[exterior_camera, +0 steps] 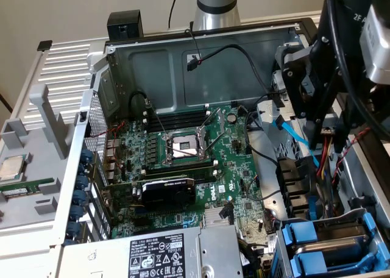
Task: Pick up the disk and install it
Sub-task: 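Insert the first disk wire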
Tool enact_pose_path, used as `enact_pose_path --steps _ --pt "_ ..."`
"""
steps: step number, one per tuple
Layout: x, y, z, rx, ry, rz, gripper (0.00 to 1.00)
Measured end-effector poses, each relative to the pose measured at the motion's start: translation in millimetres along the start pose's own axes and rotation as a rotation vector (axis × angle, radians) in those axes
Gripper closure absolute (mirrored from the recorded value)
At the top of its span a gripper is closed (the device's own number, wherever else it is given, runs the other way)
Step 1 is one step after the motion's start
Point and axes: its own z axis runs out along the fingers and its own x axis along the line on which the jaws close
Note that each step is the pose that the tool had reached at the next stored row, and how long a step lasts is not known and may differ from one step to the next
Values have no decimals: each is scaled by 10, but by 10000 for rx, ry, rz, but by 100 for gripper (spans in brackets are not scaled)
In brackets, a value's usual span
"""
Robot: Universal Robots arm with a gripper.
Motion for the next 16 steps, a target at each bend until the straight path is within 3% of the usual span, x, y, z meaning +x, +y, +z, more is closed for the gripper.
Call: enact_pose_path --steps 5,13,16 --pt "48 -32 -63 -22 7 0 65" --pt "115 -63 -73 -22 26 -1 65" --pt "115 -71 -72 -114 28 1 65"
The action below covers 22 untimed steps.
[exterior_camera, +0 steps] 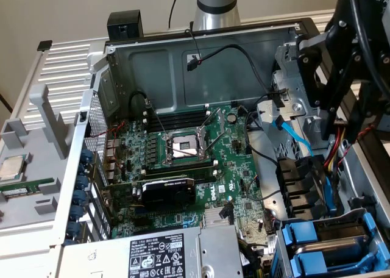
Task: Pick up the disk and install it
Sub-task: 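Insert the first disk wire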
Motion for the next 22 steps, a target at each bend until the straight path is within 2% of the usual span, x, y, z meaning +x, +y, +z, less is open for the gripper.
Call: enact_pose_path --steps 4,9,10,12,16,18,20,21,22 --pt "-4 -17 11 -145 16 -4 65" --pt "-16 -13 34 -157 -19 32 65" --pt "-17 -12 36 -166 -44 48 65" --pt "-21 -11 37 -203 -164 97 65" --pt "-21 -11 38 -326 -579 301 65" --pt "-21 -12 37 -358 -678 366 65" --pt "-21 -12 35 -417 -830 437 65" --pt "-20 -11 34 -462 -897 461 65" --pt "-21 -11 32 -533 -937 478 65"
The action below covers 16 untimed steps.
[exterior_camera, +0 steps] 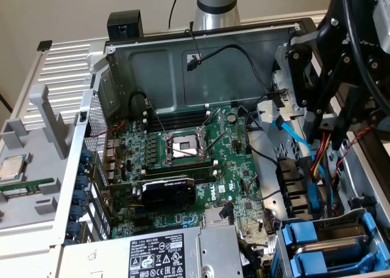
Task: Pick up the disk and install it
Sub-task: 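Insert the first disk wire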
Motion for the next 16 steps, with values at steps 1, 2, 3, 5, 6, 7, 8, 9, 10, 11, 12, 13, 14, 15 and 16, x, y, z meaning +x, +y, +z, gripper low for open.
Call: enact_pose_path --steps 1,2,3,5,6,7,8,9,10,11,12,13,14,15,16 --pt "0 0 -3 -84 -10 17 65" --pt "-1 0 -10 -172 7 29 65" --pt "-1 0 -22 -272 39 38 65" --pt "-1 -6 -44 -492 114 56 65" --pt "-2 -10 -58 -592 149 64 65" --pt "-4 -14 -67 -689 182 72 65" --pt "-4 -20 -70 -765 209 78 65" --pt "-5 -28 -70 -834 237 85 65" --pt "-6 -36 -70 -916 270 93 65" --pt "-3 -43 -71 -987 300 97 65" --pt "-1 -47 -70 -1049 332 98 65" --pt "2 -49 -71 -1105 371 98 65" --pt "4 -52 -71 -1148 419 94 65" --pt "5 -55 -72 -1187 505 94 65" --pt "4 -58 -71 -1202 606 93 65"
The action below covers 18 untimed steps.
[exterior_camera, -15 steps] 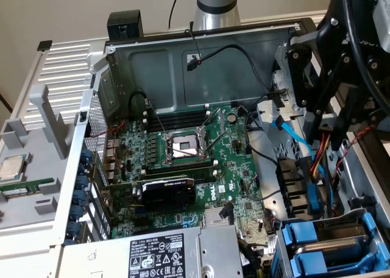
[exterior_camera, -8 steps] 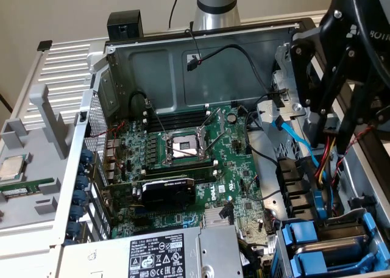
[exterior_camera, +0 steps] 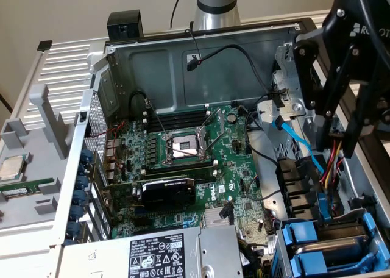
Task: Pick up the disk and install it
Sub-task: 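Insert the first disk wire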
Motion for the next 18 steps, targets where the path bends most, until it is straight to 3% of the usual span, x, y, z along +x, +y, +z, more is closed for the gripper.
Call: enact_pose_path --steps 3,4,6,10,11,12,14,18 --pt "-1 -3 0 31 308 0 65" --pt "-2 -5 -1 10 399 -6 65" --pt "-3 -9 -1 -199 583 -2 65" --pt "-8 -23 -2 -804 1007 24 65" --pt "-10 -26 -4 -922 1091 16 65" --pt "-11 -30 -3 -998 1150 -3 65" --pt "-12 -34 -4 -1076 1257 -92 65" --pt "-13 -37 4 -1046 1464 -526 65"
